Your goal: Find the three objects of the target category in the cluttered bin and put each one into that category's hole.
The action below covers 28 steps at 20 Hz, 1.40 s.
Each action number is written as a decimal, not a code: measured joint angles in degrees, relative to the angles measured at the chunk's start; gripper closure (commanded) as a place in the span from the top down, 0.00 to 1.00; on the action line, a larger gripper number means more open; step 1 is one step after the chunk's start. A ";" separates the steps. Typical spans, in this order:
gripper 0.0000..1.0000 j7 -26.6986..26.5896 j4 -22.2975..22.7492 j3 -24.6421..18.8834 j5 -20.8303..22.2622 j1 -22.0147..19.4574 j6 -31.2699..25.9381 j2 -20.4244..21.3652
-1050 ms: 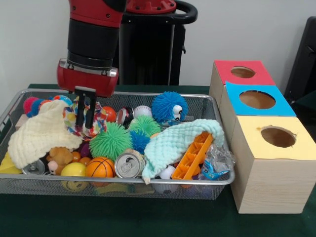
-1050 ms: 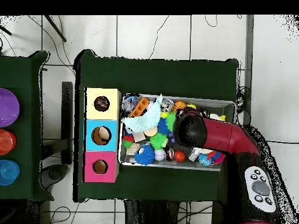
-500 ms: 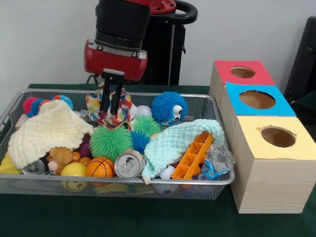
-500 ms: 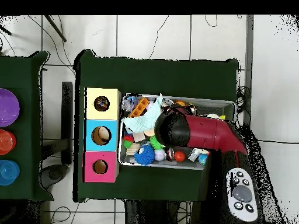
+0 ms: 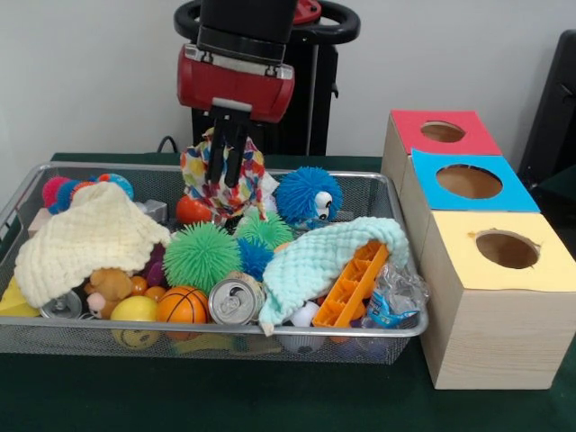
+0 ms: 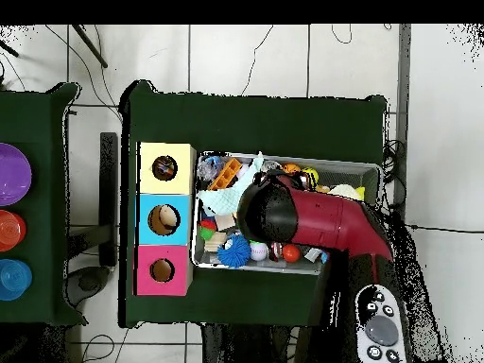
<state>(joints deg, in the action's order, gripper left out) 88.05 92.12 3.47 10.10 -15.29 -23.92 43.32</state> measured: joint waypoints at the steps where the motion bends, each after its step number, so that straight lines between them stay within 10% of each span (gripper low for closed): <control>1: 0.00 0.07 0.15 0.27 -0.27 0.29 0.00 -0.01; 28: 0.00 16.51 -0.22 10.42 -13.99 16.76 0.11 -7.72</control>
<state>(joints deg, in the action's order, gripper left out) 104.57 91.90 13.89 -3.89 1.47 -23.81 35.61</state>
